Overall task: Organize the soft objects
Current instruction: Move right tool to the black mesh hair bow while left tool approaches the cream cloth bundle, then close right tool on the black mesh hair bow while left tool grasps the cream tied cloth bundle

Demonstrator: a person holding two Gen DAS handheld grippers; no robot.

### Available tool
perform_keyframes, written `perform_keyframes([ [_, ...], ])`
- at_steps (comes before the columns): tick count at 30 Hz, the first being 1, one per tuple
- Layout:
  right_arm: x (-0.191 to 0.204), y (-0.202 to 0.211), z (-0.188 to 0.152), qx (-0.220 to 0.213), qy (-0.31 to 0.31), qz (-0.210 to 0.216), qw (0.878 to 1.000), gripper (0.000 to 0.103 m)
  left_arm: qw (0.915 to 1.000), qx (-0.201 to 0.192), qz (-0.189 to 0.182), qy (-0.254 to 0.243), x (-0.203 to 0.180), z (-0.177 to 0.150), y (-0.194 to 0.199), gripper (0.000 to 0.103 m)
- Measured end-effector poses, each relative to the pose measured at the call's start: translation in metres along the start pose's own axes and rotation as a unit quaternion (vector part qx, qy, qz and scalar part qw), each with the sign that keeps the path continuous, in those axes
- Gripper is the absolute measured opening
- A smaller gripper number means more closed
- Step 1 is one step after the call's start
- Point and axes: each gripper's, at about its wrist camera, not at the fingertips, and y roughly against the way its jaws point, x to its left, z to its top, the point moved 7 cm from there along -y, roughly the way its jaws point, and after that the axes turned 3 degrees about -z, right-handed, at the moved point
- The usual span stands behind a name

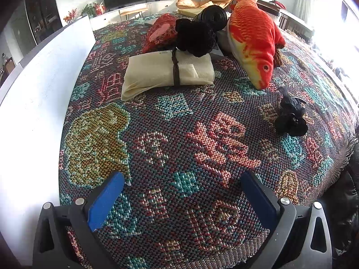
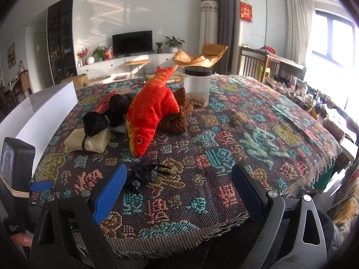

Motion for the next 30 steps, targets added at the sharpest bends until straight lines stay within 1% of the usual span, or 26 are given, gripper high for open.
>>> perform_keyframes([
  [1,-0.001,-0.001,-0.001,0.002,-0.003,0.001,1.000,0.096,0.9999,-0.001,-0.008,0.007,0.002,0.003,0.003,0.103],
  [4,-0.003,-0.001,-0.001,0.005,-0.009,0.003,1.000,0.096,0.9986,-0.026,-0.034,0.031,0.012,0.018,0.015,0.103],
  [6,-0.004,-0.002,-0.002,0.007,-0.010,0.004,1.000,0.096,0.9976,-0.041,-0.038,0.039,0.018,0.031,0.022,0.103],
  [10,-0.011,-0.009,-0.004,0.025,-0.030,0.018,0.999,0.096,0.9970,-0.056,-0.016,0.050,0.029,0.063,0.021,0.103],
  [14,-0.032,-0.018,-0.010,0.052,-0.093,0.043,0.993,0.096,0.9981,-0.050,0.007,0.034,0.031,0.089,0.001,0.102],
  [17,-0.047,-0.023,-0.015,0.062,-0.143,0.068,0.985,0.096,0.9979,-0.057,0.029,-0.009,0.026,0.106,-0.008,0.102],
  [19,-0.044,-0.029,-0.018,0.085,-0.152,0.098,0.980,0.096,0.9963,-0.058,0.033,-0.054,0.022,0.114,-0.011,0.102],
  [21,-0.029,-0.042,-0.023,0.130,-0.132,0.131,0.974,0.096,0.9938,-0.049,0.024,-0.097,0.016,0.118,-0.012,0.102],
  [22,-0.018,-0.050,-0.025,0.155,-0.111,0.142,0.971,0.096,0.9922,-0.045,0.015,-0.116,0.013,0.120,-0.012,0.102],
  [24,0.006,-0.067,-0.030,0.198,-0.063,0.151,0.966,0.096,0.9879,-0.029,-0.002,-0.152,0.008,0.123,-0.013,0.102],
  [26,0.028,-0.084,-0.029,0.216,-0.037,0.159,0.963,0.096,0.9823,-0.014,0.003,-0.187,0.004,0.128,-0.019,0.102],
  [28,0.046,-0.103,-0.031,0.231,-0.039,0.166,0.958,0.096,0.9771,-0.011,0.027,-0.211,0.004,0.136,-0.029,0.102],
  [29,0.053,-0.112,-0.034,0.244,-0.035,0.163,0.955,0.096,0.9759,-0.010,0.036,-0.215,0.004,0.141,-0.035,0.102],
  [30,0.058,-0.115,-0.032,0.230,-0.012,0.143,0.963,0.096,0.9758,-0.006,0.037,-0.216,0.005,0.145,-0.041,0.102],
])
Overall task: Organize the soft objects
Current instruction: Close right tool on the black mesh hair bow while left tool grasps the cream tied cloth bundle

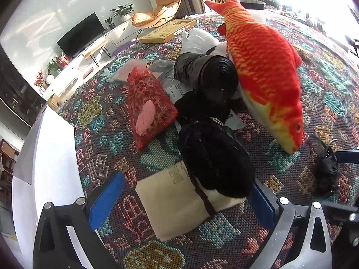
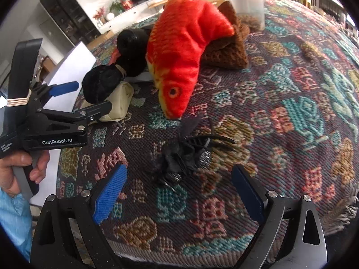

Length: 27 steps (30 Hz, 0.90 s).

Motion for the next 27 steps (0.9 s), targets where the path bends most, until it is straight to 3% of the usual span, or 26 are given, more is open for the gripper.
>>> perform_keyframes([
  [2,0.000,-0.001,0.000,-0.008,0.015,-0.033,0.999,0.090,0.9997,0.018,-0.017,0.000,0.001,0.001,-0.014,0.102],
  [3,-0.004,0.002,-0.002,-0.011,0.005,-0.027,1.000,0.073,0.9991,0.032,-0.026,-0.001,0.001,-0.001,-0.021,0.103],
  [9,-0.037,0.024,-0.009,-0.023,-0.050,0.012,0.998,0.072,0.9962,0.057,-0.064,0.014,-0.002,-0.019,-0.015,0.100],
  [11,-0.043,0.033,-0.010,-0.032,-0.055,0.025,0.998,0.072,0.9960,0.063,-0.063,0.011,-0.007,-0.028,-0.008,0.083],
  [13,-0.047,0.037,-0.015,-0.036,-0.061,0.035,0.997,0.072,0.9959,0.052,-0.068,0.029,-0.008,-0.032,0.004,0.059],
  [14,-0.050,0.040,-0.017,-0.035,-0.066,0.039,0.996,0.072,0.9957,0.048,-0.068,0.038,-0.008,-0.034,0.009,0.054],
  [16,-0.055,0.045,-0.019,-0.035,-0.077,0.048,0.995,0.072,0.9941,0.037,-0.078,0.066,-0.008,-0.038,0.023,0.033],
  [17,-0.057,0.047,-0.021,-0.036,-0.082,0.052,0.995,0.072,0.9919,0.028,-0.090,0.084,-0.007,-0.040,0.032,0.032],
  [18,-0.059,0.050,-0.021,-0.037,-0.087,0.056,0.994,0.072,0.9882,0.016,-0.109,0.106,-0.007,-0.043,0.041,0.022],
  [20,-0.060,0.055,-0.019,-0.041,-0.090,0.059,0.993,0.072,0.9814,-0.001,-0.132,0.140,-0.003,-0.046,0.055,0.021],
  [22,-0.064,0.057,-0.015,-0.045,-0.086,0.054,0.994,0.072,0.9786,-0.011,-0.130,0.159,0.003,-0.051,0.061,0.021],
  [26,-0.067,0.060,-0.014,-0.044,-0.086,0.049,0.994,0.072,0.9858,-0.023,-0.093,0.138,0.006,-0.057,0.061,0.022],
  [27,-0.067,0.061,-0.014,-0.044,-0.084,0.049,0.994,0.072,0.9866,-0.018,-0.098,0.130,0.004,-0.057,0.061,0.024],
])
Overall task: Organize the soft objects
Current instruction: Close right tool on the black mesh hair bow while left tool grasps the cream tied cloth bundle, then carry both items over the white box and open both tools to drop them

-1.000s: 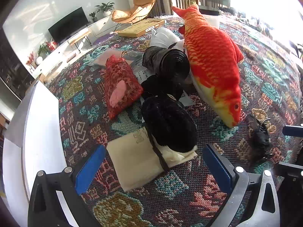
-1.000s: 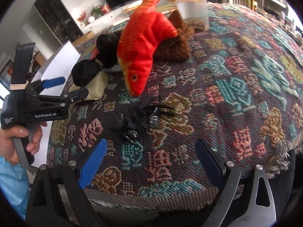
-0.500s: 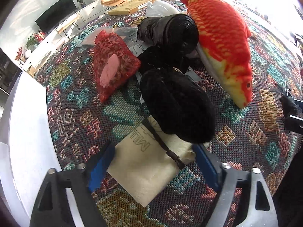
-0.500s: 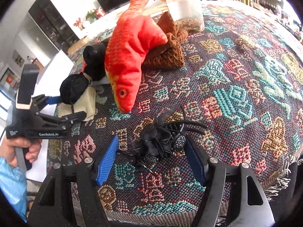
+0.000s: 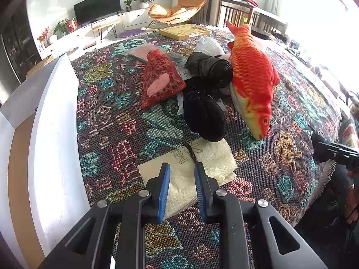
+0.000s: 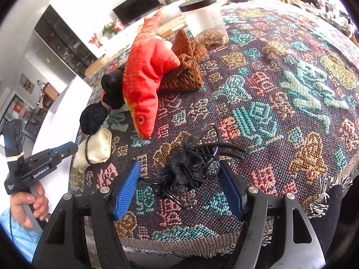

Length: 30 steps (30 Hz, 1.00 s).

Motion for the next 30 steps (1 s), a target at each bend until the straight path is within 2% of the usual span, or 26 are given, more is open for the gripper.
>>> perform_keyframes([
  [2,0.004,-0.001,-0.002,0.000,0.003,0.000,1.000,0.072,0.9992,0.014,-0.031,-0.021,-0.010,0.000,-0.005,0.028],
  [3,0.006,-0.003,-0.002,0.001,0.004,0.002,1.000,0.072,0.9985,0.023,-0.032,-0.037,-0.017,-0.001,-0.009,0.040],
  [4,0.007,-0.004,-0.003,0.001,0.005,0.004,1.000,0.072,0.9981,0.026,-0.017,-0.054,-0.019,-0.004,-0.011,0.060],
  [6,0.010,-0.003,-0.005,0.002,0.009,0.006,1.000,0.072,0.9960,0.005,0.025,-0.085,-0.027,-0.003,-0.011,0.076],
  [8,0.012,-0.001,-0.006,0.001,0.014,0.007,1.000,0.072,0.9946,-0.010,0.031,-0.098,-0.034,-0.001,-0.007,0.078],
  [10,0.013,0.001,-0.008,-0.001,0.018,0.008,1.000,0.072,0.9935,-0.011,0.038,-0.107,-0.034,0.000,-0.007,0.088],
  [14,0.014,0.002,-0.007,-0.004,0.014,0.015,1.000,0.073,0.9858,0.005,0.096,-0.137,-0.021,0.010,-0.024,0.089],
  [18,0.017,0.003,-0.008,-0.005,0.014,0.020,1.000,0.073,0.9882,0.052,0.076,-0.123,-0.018,0.008,-0.055,0.091],
  [20,0.018,0.007,-0.009,-0.008,0.018,0.019,1.000,0.073,0.9879,0.059,0.068,-0.126,-0.024,0.005,-0.061,0.099],
  [22,0.018,0.010,-0.009,-0.010,0.022,0.017,1.000,0.073,0.9842,0.072,0.068,-0.147,-0.031,-0.004,-0.066,0.099],
  [23,0.018,0.011,-0.009,-0.012,0.023,0.016,1.000,0.073,0.9831,0.065,0.068,-0.157,-0.033,-0.008,-0.065,0.097],
  [25,0.018,0.013,-0.008,-0.016,0.026,0.013,0.999,0.073,0.9880,0.057,0.052,-0.134,-0.029,-0.008,-0.059,0.066],
  [26,0.019,0.014,-0.008,-0.017,0.026,0.013,0.999,0.073,0.9908,0.051,0.053,-0.114,-0.024,-0.006,-0.055,0.062],
  [27,0.019,0.014,-0.008,-0.017,0.026,0.013,0.999,0.073,0.9930,0.043,0.049,-0.098,-0.022,-0.003,-0.051,0.051],
  [28,0.021,0.014,-0.008,-0.016,0.028,0.015,0.999,0.073,0.9950,0.035,0.043,-0.082,-0.018,-0.002,-0.046,0.044],
  [30,0.027,0.015,-0.007,-0.016,0.036,0.016,0.999,0.073,0.9984,0.018,0.020,-0.050,-0.016,0.000,-0.032,0.042],
])
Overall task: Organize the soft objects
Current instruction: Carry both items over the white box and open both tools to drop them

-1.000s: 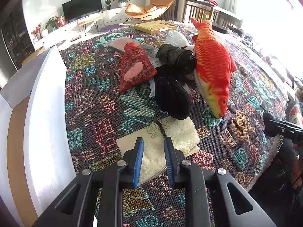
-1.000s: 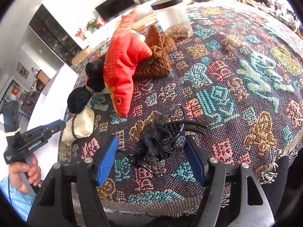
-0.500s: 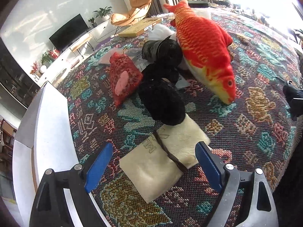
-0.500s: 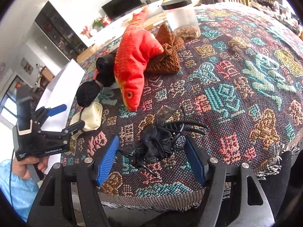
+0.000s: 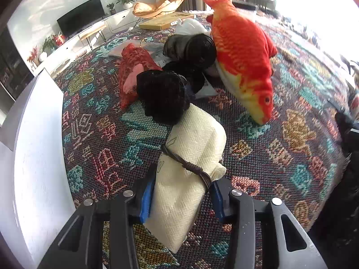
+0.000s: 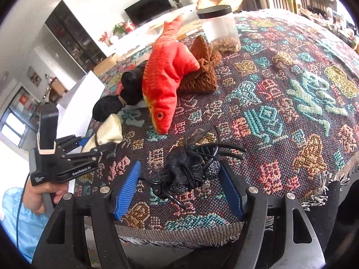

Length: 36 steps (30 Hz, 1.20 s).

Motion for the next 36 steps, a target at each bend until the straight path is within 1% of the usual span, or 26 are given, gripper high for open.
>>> perform_keyframes([
  [2,0.011,0.002,0.001,0.002,0.013,0.005,1.000,0.073,0.9982,-0.028,-0.035,0.040,0.001,-0.002,0.023,0.042],
  [4,0.029,0.004,0.005,0.003,0.035,0.014,0.999,0.073,0.9917,-0.064,-0.074,0.083,0.009,-0.004,0.053,0.042],
  [5,0.041,0.005,0.007,0.004,0.049,0.019,0.999,0.073,0.9874,-0.082,-0.086,0.105,0.015,-0.007,0.070,0.042],
  [7,0.072,0.007,0.012,0.005,0.081,0.036,0.996,0.073,0.9783,-0.115,-0.098,0.141,0.035,-0.015,0.107,0.042],
  [8,0.092,0.008,0.015,0.005,0.098,0.048,0.994,0.073,0.9749,-0.128,-0.094,0.156,0.050,-0.019,0.125,0.042],
  [10,0.138,0.010,0.019,0.009,0.135,0.081,0.987,0.073,0.9697,-0.149,-0.070,0.180,0.084,-0.035,0.158,0.042],
  [11,0.162,0.010,0.020,0.012,0.153,0.100,0.983,0.073,0.9679,-0.155,-0.050,0.192,0.103,-0.044,0.173,0.042],
  [14,0.242,0.006,0.017,0.035,0.199,0.169,0.965,0.073,0.9628,-0.157,0.043,0.216,0.162,-0.075,0.205,0.045],
  [15,0.266,0.002,0.014,0.048,0.211,0.191,0.957,0.073,0.9592,-0.152,0.074,0.227,0.182,-0.085,0.210,0.047],
  [16,0.289,-0.004,0.010,0.062,0.224,0.210,0.950,0.073,0.9543,-0.148,0.099,0.240,0.199,-0.097,0.215,0.050],
  [17,0.311,-0.012,0.005,0.078,0.237,0.224,0.942,0.073,0.9494,-0.145,0.117,0.253,0.213,-0.107,0.217,0.055],
  [18,0.328,-0.022,0.000,0.098,0.245,0.235,0.936,0.074,0.9449,-0.140,0.128,0.267,0.225,-0.117,0.216,0.069],
  [19,0.342,-0.035,-0.005,0.118,0.243,0.249,0.930,0.075,0.9403,-0.135,0.137,0.281,0.235,-0.127,0.215,0.084],
  [20,0.353,-0.047,-0.008,0.143,0.232,0.266,0.925,0.080,0.9350,-0.132,0.147,0.294,0.243,-0.135,0.213,0.091],
  [21,0.358,-0.058,-0.010,0.167,0.215,0.277,0.922,0.091,0.9298,-0.134,0.157,0.304,0.248,-0.142,0.212,0.096],
  [23,0.355,-0.071,-0.007,0.187,0.176,0.296,0.920,0.091,0.9232,-0.132,0.169,0.319,0.255,-0.153,0.208,0.097],
  [25,0.339,-0.071,0.000,0.172,0.156,0.306,0.924,0.091,0.9213,-0.134,0.166,0.325,0.254,-0.154,0.202,0.097],
  [27,0.314,-0.069,0.008,0.143,0.154,0.282,0.936,0.091,0.9223,-0.138,0.166,0.321,0.245,-0.149,0.198,0.097],
  [29,0.279,-0.065,0.011,0.105,0.165,0.236,0.952,0.091,0.9265,-0.149,0.151,0.311,0.227,-0.135,0.196,0.097],
  [30,0.259,-0.064,0.013,0.081,0.175,0.192,0.962,0.091,0.9299,-0.159,0.135,0.303,0.216,-0.125,0.197,0.097],
  [31,0.234,-0.068,0.014,0.060,0.184,0.137,0.971,0.091,0.9344,-0.168,0.114,0.293,0.200,-0.113,0.196,0.097],
  [32,0.207,-0.072,0.015,0.041,0.192,0.075,0.978,0.091,0.9400,-0.174,0.089,0.279,0.181,-0.101,0.193,0.097],
  [33,0.177,-0.078,0.015,0.026,0.198,0.011,0.980,0.091,0.9462,-0.177,0.064,0.263,0.161,-0.089,0.190,0.097],
  [34,0.147,-0.084,0.013,0.018,0.198,-0.048,0.979,0.091,0.9531,-0.177,0.039,0.243,0.138,-0.076,0.183,0.097],
  [35,0.117,-0.090,0.012,0.016,0.190,-0.094,0.977,0.091,0.9592,-0.173,0.017,0.223,0.115,-0.065,0.175,0.098],
  [36,0.088,-0.097,0.011,0.016,0.174,-0.126,0.976,0.091,0.9639,-0.167,-0.004,0.207,0.092,-0.054,0.165,0.099],
])
